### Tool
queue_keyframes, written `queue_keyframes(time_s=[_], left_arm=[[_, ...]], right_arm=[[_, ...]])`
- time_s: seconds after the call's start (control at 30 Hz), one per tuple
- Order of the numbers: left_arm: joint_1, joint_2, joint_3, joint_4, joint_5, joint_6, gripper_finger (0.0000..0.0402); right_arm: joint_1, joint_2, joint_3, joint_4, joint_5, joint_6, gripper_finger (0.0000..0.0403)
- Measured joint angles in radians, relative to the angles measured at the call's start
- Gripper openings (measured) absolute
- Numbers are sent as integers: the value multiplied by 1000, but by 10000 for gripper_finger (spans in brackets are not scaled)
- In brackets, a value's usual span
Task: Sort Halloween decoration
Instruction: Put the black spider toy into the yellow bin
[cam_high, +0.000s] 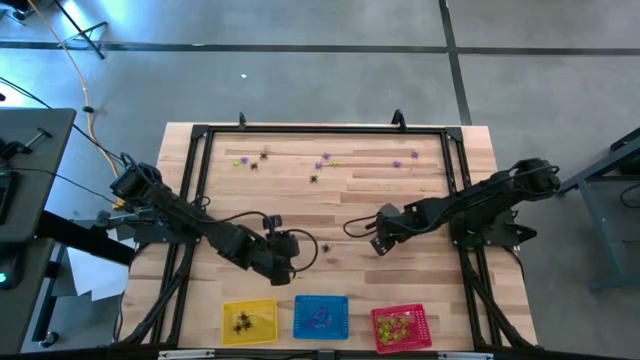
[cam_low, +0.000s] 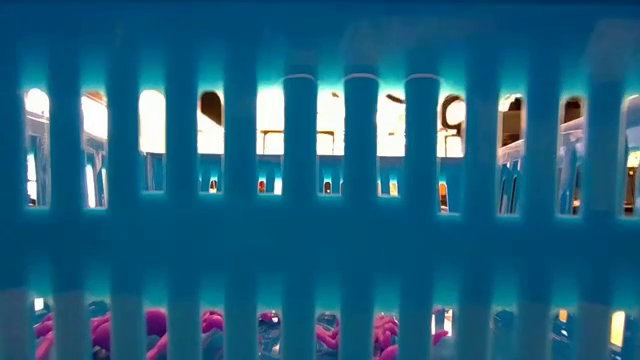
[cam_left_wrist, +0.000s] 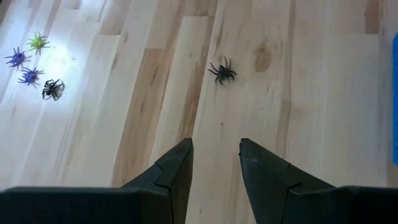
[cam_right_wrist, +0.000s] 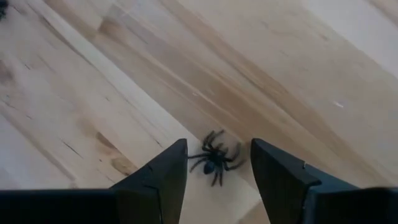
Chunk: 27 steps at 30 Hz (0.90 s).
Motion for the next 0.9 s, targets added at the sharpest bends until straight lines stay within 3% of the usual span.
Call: queue_keyframes(time_s=[0.43, 0.6, 0.8, 0.9], left_arm=[[13, 0, 0, -1, 0, 19, 119], [13, 0, 0, -2, 0, 20, 119], [13, 0, 0, -5, 0, 25, 119], [13, 0, 0, -5, 0, 25, 119]], right_arm=[[4, -3, -47, 53, -46, 0, 165], [3, -2, -48, 38, -72, -29, 117], [4, -1, -48, 33, -155, -61, 20], [-3, 0, -48, 34, -204, -58, 9]])
